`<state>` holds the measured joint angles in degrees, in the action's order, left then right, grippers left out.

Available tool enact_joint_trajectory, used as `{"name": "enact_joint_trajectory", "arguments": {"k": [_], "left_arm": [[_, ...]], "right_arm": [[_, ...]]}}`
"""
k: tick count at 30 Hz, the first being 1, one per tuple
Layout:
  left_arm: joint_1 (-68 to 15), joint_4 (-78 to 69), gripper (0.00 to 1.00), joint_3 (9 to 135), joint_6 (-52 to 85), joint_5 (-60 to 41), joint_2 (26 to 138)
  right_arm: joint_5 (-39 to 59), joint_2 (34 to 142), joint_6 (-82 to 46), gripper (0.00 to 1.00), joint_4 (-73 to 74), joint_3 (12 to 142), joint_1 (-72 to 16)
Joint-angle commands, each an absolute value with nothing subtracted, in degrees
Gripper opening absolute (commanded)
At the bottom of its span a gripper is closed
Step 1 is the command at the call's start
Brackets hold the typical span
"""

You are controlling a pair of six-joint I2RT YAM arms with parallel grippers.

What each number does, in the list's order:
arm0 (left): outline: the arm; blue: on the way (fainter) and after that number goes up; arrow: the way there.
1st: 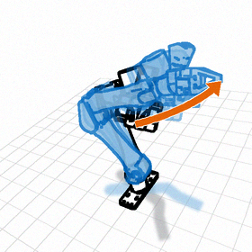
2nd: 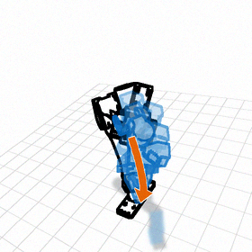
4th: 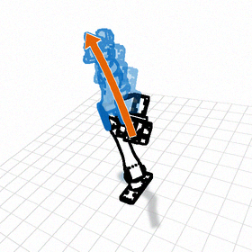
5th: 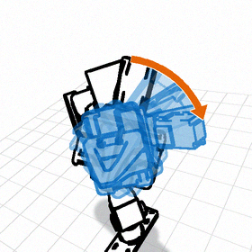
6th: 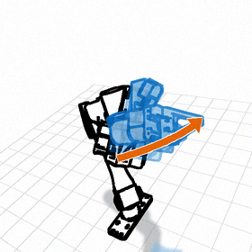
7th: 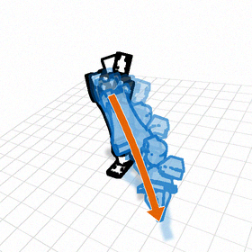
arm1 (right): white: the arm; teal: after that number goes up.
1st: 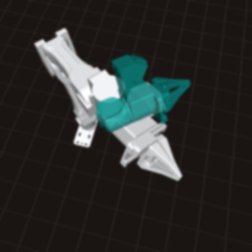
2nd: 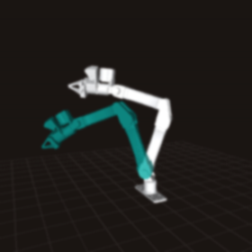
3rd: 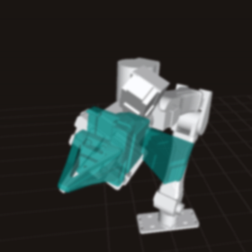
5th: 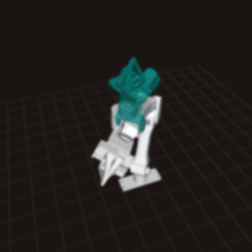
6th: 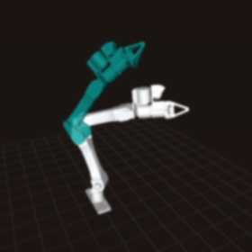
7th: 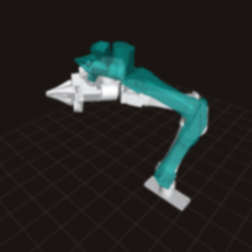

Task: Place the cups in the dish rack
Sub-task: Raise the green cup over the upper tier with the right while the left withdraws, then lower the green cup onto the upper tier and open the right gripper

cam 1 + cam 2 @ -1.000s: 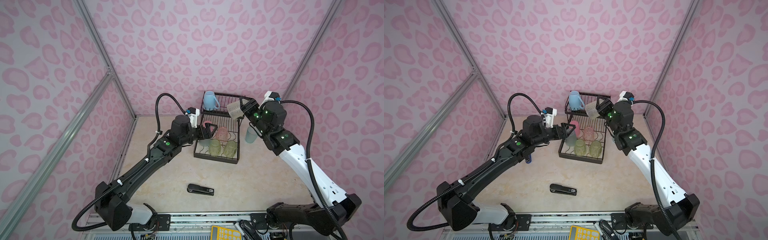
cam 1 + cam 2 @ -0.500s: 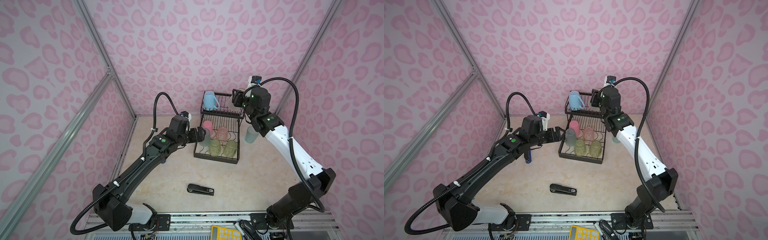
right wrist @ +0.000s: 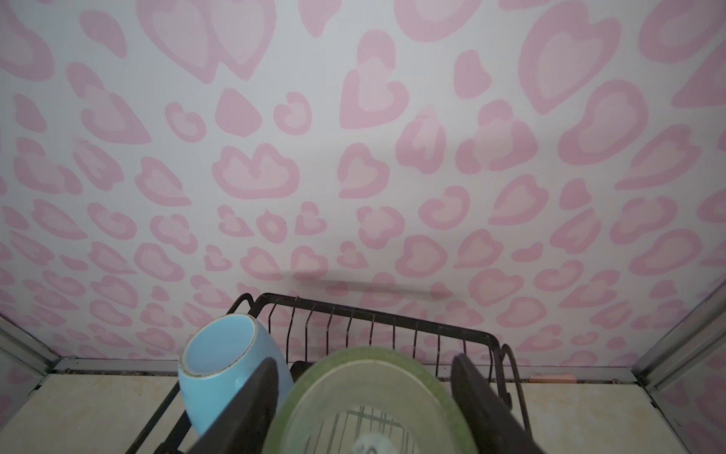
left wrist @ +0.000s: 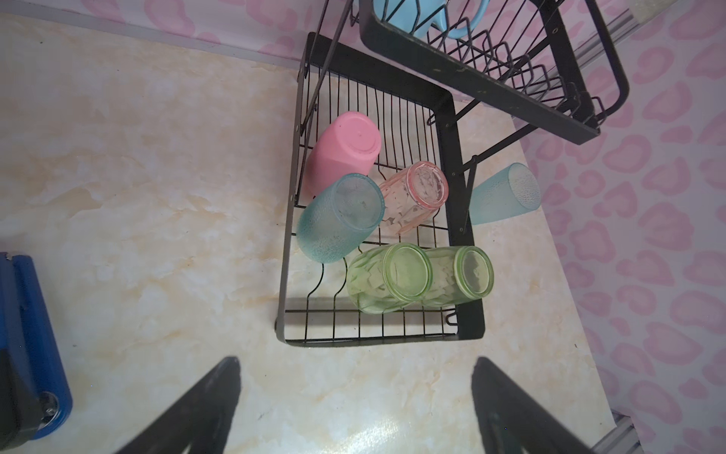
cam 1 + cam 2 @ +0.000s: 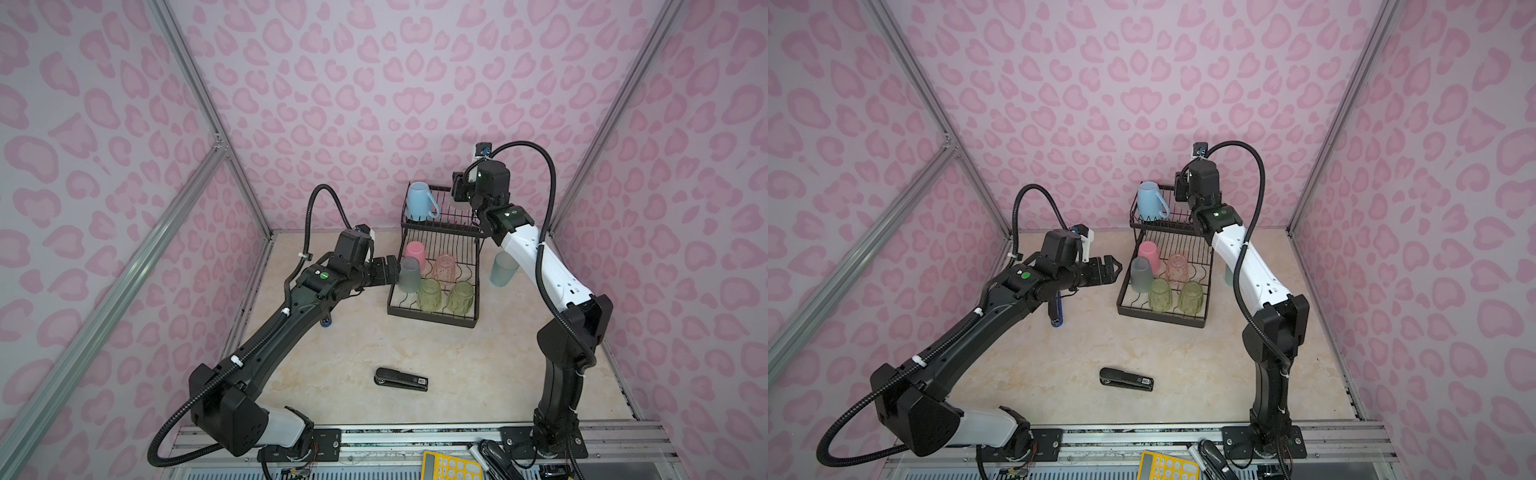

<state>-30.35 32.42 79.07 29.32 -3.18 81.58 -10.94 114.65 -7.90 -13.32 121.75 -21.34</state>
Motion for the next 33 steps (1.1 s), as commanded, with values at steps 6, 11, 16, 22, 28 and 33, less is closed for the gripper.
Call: {"name": "enact_joint_trajectory", "arguments": {"k": [6,11,16,22,28,33], "left_arm": [[-29.4,34.4,0.94,80.6,26.7,-3.6,83.6],[-28.9,34.8,0.94,81.0,26.4,-3.7,84.8],[-28.6,34.7,0.94,81.3,26.5,-4.4,85.8],[-28.4,34.7,0.94,82.2,26.6,-4.8,87.0],[-28.3,34.2,0.93,82.3,27.4,-5.6,87.4],[-28.3,33.7,0.92,81.7,28.0,-6.2,87.0]], "right_arm": [[-10.1,125.5,-5.8,0.48,-14.7,132.9,-20.5],[-9.8,130.9,-5.6,0.48,-15.8,138.6,-19.9],[-9.8,134.3,-5.7,0.48,-15.7,139.8,-19.4],[-9.2,134.7,-6.4,0.48,-16.7,139.0,-19.5],[-9.1,131.5,-6.6,0.48,-14.6,132.6,-20.0],[-8.7,128.1,-7.5,0.49,-12.5,127.8,-20.4]]}}
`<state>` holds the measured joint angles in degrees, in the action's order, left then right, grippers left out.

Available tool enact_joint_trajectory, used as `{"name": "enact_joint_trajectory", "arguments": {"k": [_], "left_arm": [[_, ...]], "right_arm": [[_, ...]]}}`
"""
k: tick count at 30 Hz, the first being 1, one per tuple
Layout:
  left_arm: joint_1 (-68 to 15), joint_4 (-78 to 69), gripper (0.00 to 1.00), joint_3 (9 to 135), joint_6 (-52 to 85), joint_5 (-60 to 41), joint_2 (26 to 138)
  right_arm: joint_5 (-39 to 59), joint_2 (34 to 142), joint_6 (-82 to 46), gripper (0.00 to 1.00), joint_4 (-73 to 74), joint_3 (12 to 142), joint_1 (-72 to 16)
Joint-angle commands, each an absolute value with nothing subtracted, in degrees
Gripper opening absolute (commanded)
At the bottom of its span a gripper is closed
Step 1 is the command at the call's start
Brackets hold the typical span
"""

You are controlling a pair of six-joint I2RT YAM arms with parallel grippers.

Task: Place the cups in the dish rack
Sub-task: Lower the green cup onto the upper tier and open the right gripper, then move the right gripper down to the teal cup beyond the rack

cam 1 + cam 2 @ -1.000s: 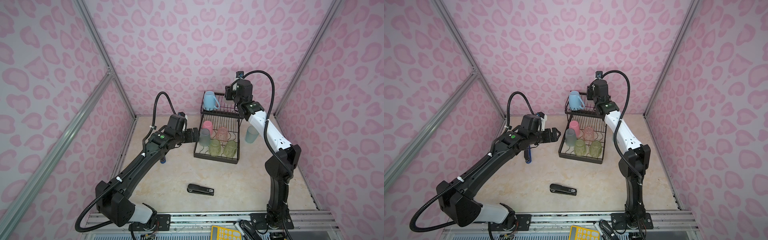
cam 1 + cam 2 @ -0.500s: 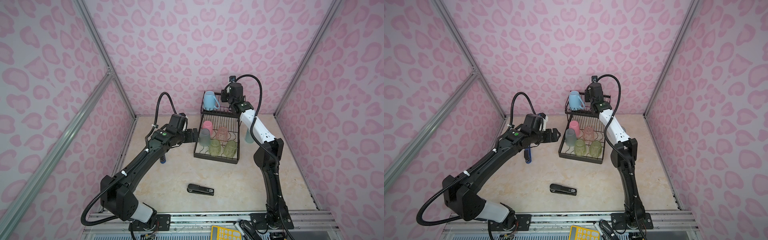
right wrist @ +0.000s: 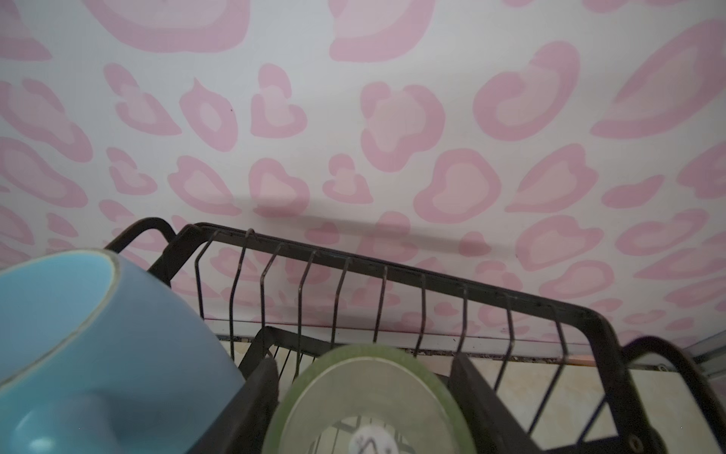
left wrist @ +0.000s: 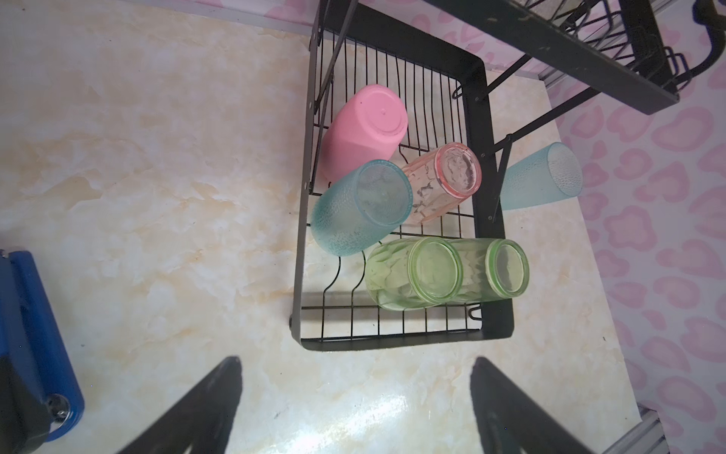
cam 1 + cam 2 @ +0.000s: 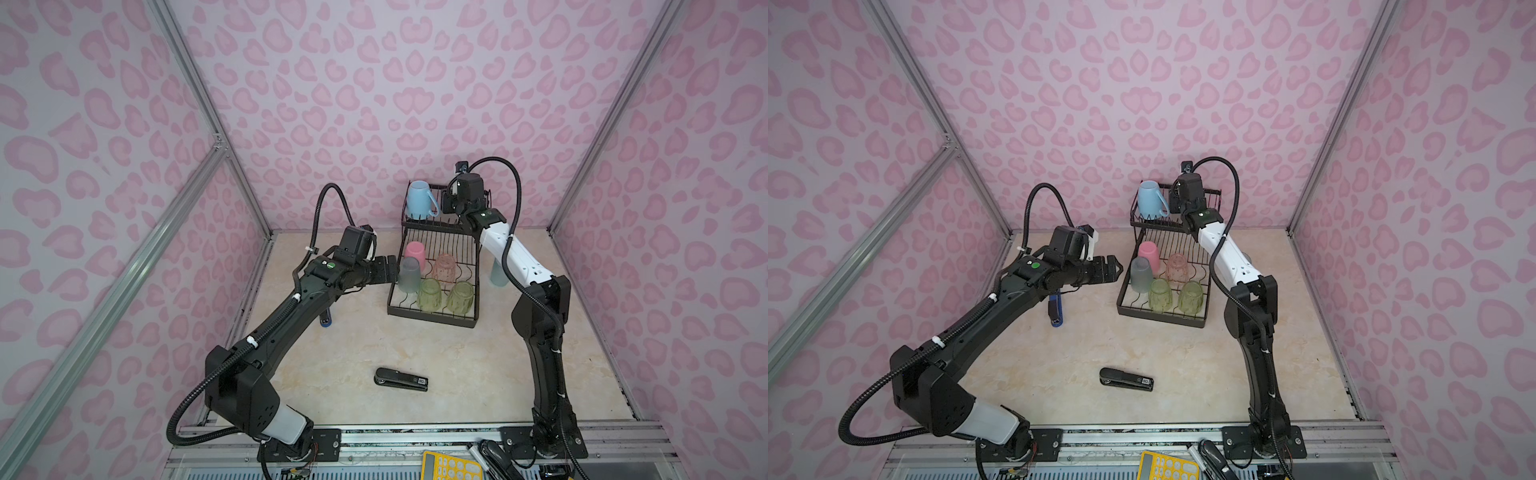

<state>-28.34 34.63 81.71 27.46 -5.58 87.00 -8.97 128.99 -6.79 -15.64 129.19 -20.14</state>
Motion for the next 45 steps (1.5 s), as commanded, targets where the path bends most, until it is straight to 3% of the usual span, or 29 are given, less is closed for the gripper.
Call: {"name": "enact_joint_trajectory", "arguments": {"k": [1,15,20,25,36,45], "left_arm": [[-28.3,33.5,0.92,81.5,28.2,-6.4,86.7],[-28.3,32.4,0.92,78.6,28.8,-6.1,83.9],[-28.3,32.3,0.92,78.3,28.7,-5.8,83.3],[-28.3,32.1,0.93,77.4,28.7,-5.0,82.5],[-28.3,33.4,0.93,75.1,29.1,-2.9,82.5],[-28.3,35.3,0.92,73.6,29.2,-1.1,84.0]], "right_arm": [[-8.5,127.9,-7.7,0.50,-12.5,127.5,-20.5],[-8.5,128.9,-8.4,0.62,-15.2,130.0,-21.2],[-8.7,129.0,-7.9,0.76,-16.8,133.5,-21.2],[-8.4,128.8,-7.8,0.82,-18.5,136.9,-21.2],[-11.2,118.9,-8.3,0.81,-22.5,134.5,-20.4],[-12.7,99.8,-16.7,0.75,-24.7,112.7,-12.0]]}}
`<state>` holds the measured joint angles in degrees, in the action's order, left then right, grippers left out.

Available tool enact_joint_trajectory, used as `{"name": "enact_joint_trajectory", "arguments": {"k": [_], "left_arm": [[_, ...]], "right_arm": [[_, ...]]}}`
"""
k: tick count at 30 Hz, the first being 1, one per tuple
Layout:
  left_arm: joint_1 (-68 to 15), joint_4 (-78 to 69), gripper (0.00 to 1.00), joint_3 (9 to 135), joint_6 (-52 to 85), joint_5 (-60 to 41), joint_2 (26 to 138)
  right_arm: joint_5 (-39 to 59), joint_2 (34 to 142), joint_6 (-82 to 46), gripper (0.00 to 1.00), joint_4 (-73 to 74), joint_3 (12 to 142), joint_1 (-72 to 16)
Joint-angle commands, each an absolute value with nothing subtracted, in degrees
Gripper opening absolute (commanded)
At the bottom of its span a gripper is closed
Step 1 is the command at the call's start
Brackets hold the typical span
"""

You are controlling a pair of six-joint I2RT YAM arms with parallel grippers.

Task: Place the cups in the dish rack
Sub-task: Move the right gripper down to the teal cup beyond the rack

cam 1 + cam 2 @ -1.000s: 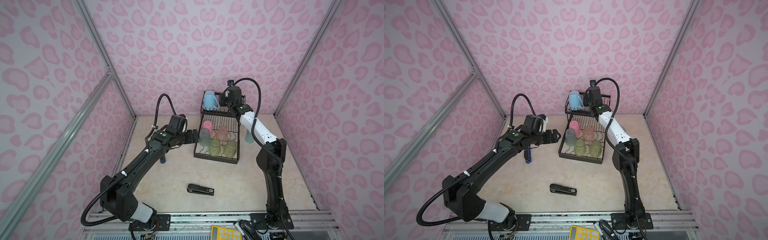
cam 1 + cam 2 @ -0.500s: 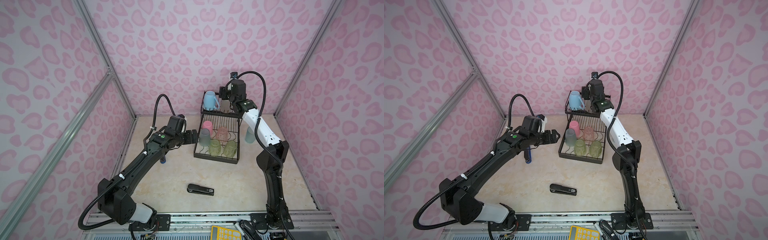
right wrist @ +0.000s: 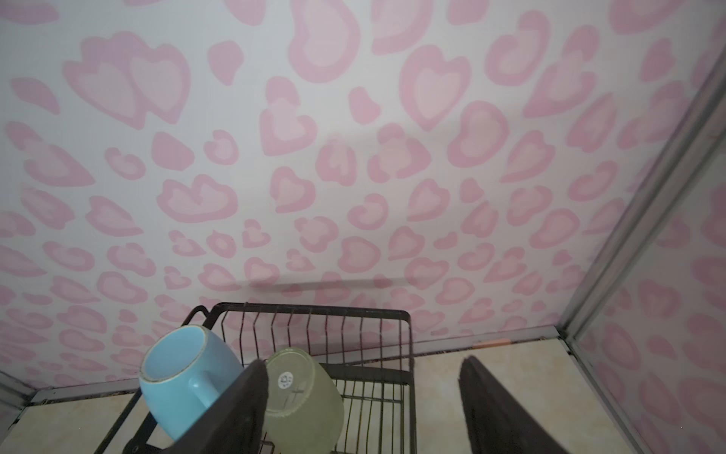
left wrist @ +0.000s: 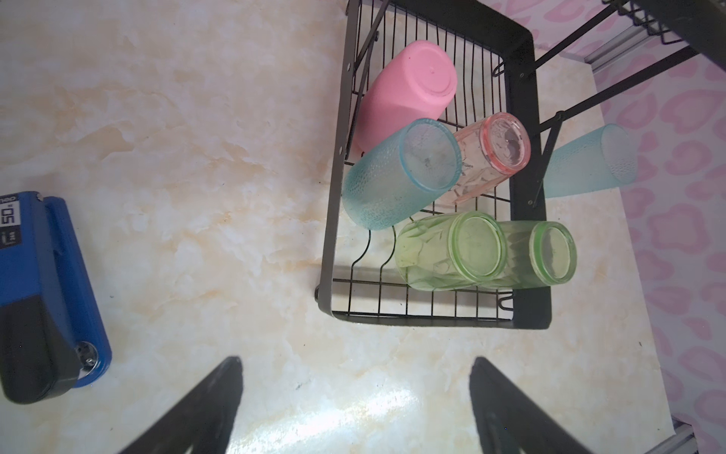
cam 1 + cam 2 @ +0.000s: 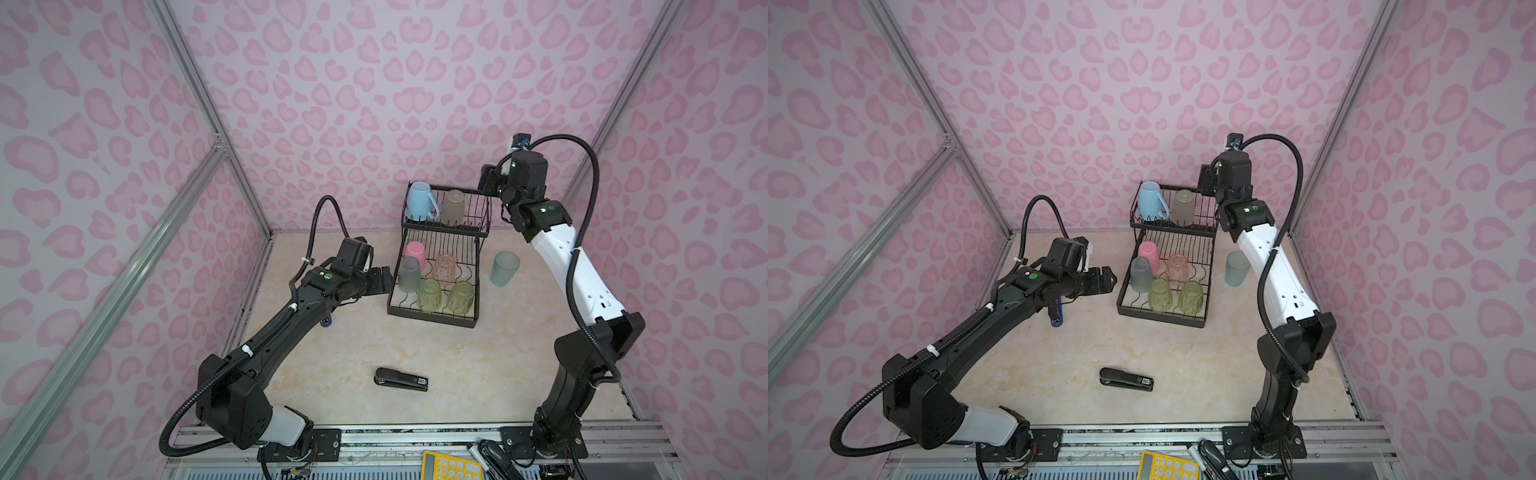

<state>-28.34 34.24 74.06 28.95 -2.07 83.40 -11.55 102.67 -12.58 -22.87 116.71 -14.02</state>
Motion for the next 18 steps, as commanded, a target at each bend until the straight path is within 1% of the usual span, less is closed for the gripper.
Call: {"name": "enact_joint_trajectory", "arguments": {"k": [1,4,7,13,18], "left_arm": [[-28.3,35.3,0.92,73.4,29.2,-1.2,84.1],[-28.3,35.2,0.92,72.8,29.2,-1.4,84.4],[-28.4,34.9,0.91,72.2,29.3,-1.9,84.4],[-28.9,34.9,0.90,71.0,29.3,-1.7,83.1],[-29.4,34.9,0.90,69.2,29.3,0.0,81.1]], "right_arm": [[-12.6,97.7,-18.1,0.75,-25.1,109.8,-10.4],[-11.5,93.9,-21.8,0.73,-27.3,103.1,-5.5],[-8.3,93.4,-24.5,0.72,-30.7,99.0,-1.3],[-5.9,98.5,-25.8,0.68,-36.8,96.5,1.4],[-4.7,104.1,-27.0,0.63,-39.6,97.4,2.0]]}}
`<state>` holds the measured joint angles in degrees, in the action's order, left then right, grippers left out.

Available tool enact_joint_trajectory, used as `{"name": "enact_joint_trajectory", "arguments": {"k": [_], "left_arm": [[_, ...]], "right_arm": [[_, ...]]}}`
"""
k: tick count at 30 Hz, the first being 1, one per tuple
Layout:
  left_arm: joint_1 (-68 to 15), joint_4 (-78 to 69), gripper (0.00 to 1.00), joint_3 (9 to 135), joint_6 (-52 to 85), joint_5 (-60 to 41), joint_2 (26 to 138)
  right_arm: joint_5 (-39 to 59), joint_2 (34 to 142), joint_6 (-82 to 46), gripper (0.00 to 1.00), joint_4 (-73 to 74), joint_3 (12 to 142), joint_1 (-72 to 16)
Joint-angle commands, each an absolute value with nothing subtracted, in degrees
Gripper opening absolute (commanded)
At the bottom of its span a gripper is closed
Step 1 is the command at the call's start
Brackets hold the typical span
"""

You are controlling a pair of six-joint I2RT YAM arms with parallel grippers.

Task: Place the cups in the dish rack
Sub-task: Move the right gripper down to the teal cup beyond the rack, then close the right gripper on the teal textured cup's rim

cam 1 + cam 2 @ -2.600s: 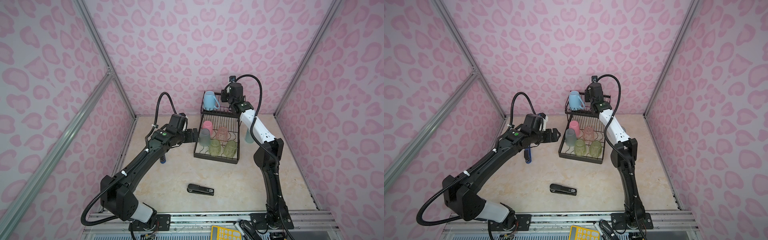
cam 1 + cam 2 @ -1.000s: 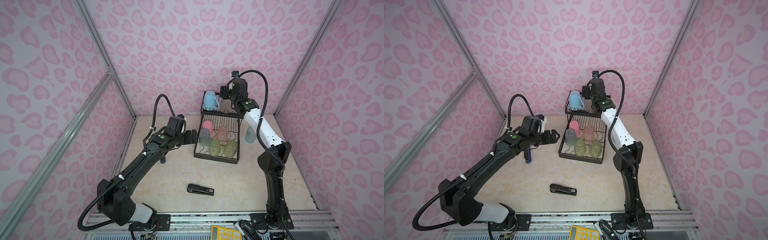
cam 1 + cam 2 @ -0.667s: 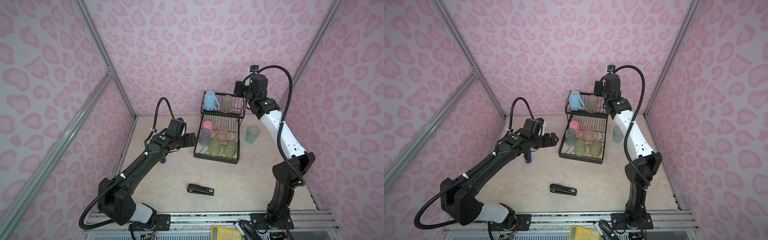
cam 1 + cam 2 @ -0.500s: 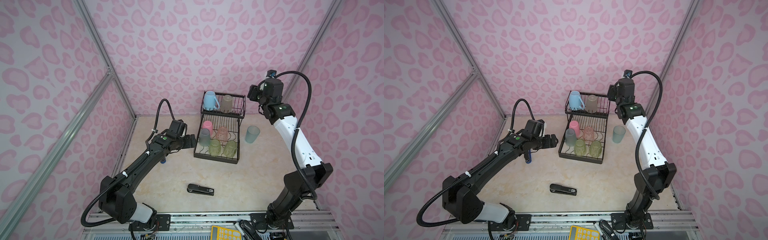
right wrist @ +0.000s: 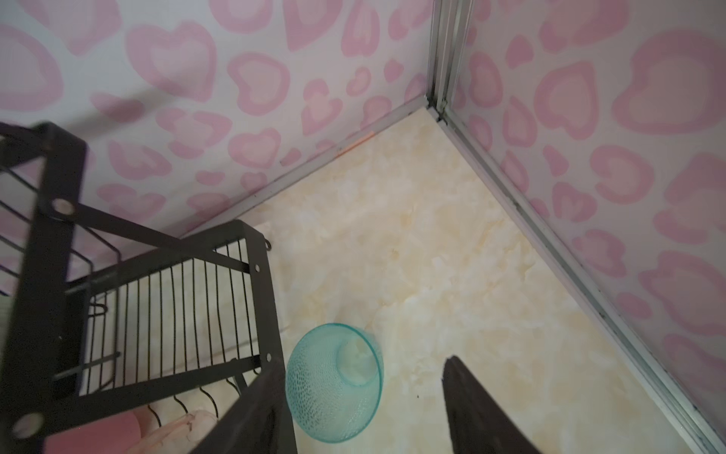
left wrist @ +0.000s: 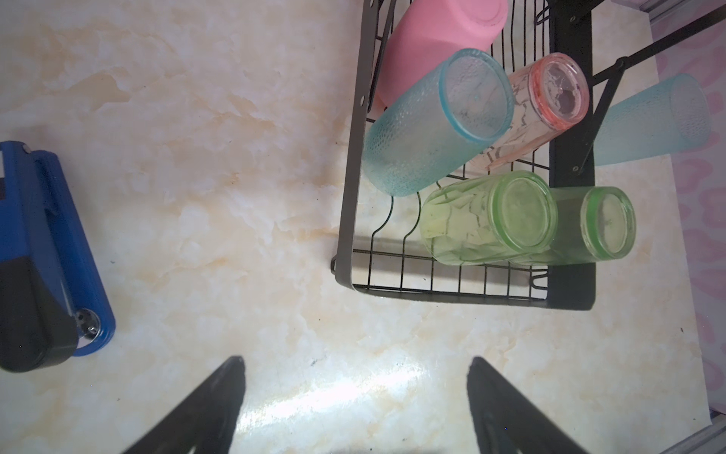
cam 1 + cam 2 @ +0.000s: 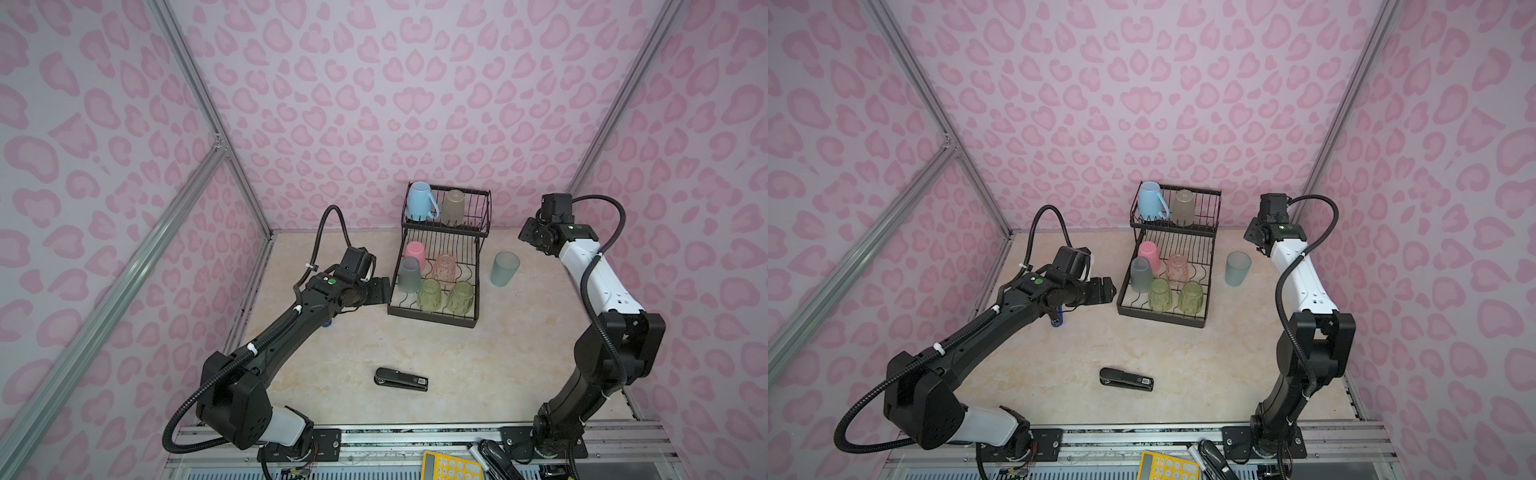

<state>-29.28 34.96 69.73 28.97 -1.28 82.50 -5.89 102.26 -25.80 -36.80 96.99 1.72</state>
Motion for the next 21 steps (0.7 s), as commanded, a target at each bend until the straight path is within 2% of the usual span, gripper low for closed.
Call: {"name": "enact_joint_trajectory", "arguments": {"k": [1,7,21], "left_arm": [[-29.4,34.8,0.90,68.8,29.3,0.3,80.7],[-29.7,34.5,0.90,67.2,29.6,1.0,79.6],[-29.8,33.9,0.90,66.9,29.7,0.6,79.5]], "right_arm": [[-4.6,104.9,-27.2,0.62,-40.1,97.7,2.1],[-2.9,109.7,-27.9,0.56,-42.6,99.2,2.3],[-1.5,110.1,-28.4,0.42,-41.0,93.2,2.3]]}}
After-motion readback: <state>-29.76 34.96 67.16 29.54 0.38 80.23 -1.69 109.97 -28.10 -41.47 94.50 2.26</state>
